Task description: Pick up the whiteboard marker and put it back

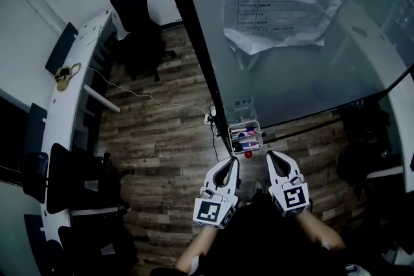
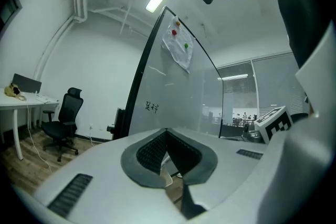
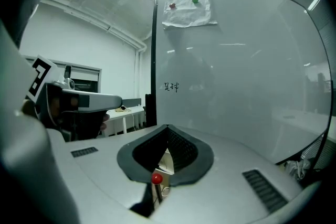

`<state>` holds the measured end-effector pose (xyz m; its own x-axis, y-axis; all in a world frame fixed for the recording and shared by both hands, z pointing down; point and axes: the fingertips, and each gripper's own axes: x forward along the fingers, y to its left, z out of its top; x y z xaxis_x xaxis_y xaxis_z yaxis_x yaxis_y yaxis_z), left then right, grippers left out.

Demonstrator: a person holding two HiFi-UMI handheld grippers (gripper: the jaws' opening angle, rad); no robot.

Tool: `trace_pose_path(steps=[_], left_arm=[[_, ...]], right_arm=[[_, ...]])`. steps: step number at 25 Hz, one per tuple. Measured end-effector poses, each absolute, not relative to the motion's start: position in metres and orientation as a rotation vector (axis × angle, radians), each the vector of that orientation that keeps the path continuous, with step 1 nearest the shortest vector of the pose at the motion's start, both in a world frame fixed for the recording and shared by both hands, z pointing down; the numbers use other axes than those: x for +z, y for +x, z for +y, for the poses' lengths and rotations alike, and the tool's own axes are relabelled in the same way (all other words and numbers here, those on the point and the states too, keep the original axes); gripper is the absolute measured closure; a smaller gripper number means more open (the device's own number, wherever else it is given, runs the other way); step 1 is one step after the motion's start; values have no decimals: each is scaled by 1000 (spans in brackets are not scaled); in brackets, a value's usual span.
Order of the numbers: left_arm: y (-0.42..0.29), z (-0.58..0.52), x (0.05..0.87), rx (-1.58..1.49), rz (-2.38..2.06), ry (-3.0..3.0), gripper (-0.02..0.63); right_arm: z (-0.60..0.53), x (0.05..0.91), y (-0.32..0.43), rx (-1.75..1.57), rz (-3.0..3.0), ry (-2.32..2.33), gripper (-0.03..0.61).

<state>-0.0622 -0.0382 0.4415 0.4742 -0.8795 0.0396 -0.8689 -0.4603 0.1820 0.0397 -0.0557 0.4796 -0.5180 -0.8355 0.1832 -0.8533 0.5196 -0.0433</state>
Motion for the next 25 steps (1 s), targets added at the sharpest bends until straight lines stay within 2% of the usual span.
trace_pose_path(steps=[25], left_arm=[[-65,-43,436,-75,-1480,2563,606]], right_arm=[[-49,458,55,243,-2568,1564,565]])
